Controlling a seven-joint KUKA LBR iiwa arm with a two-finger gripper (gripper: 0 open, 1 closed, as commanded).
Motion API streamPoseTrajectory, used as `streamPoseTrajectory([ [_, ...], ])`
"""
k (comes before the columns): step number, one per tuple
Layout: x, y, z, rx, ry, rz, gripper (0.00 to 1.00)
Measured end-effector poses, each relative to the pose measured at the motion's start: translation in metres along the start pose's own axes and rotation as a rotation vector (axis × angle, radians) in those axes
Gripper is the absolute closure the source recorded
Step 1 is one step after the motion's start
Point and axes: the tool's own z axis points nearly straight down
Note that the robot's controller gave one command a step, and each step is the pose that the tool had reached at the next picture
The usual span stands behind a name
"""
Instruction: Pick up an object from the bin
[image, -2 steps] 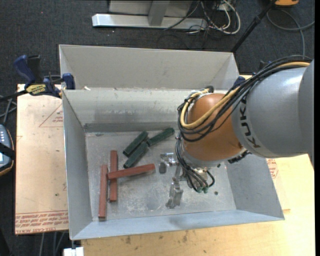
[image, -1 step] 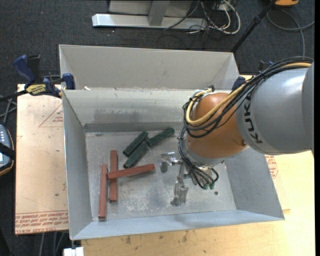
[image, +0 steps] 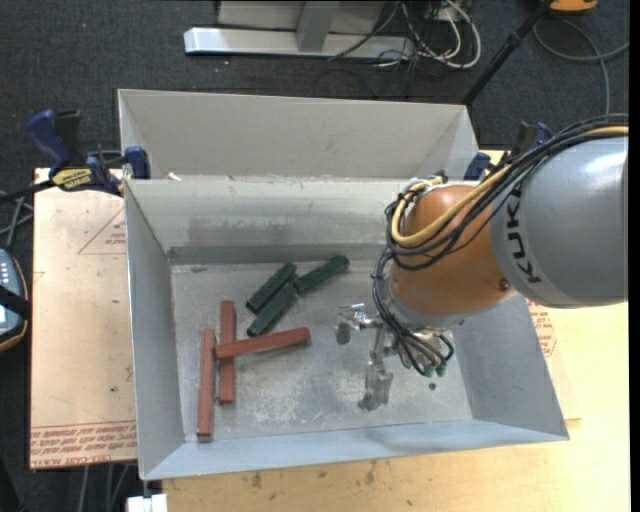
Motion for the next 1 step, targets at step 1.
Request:
streamPoseTrajectory([
  [1, 0.0007, 0.0231, 0.0372, 0.0, -0.005, 0.075, 0.0],
])
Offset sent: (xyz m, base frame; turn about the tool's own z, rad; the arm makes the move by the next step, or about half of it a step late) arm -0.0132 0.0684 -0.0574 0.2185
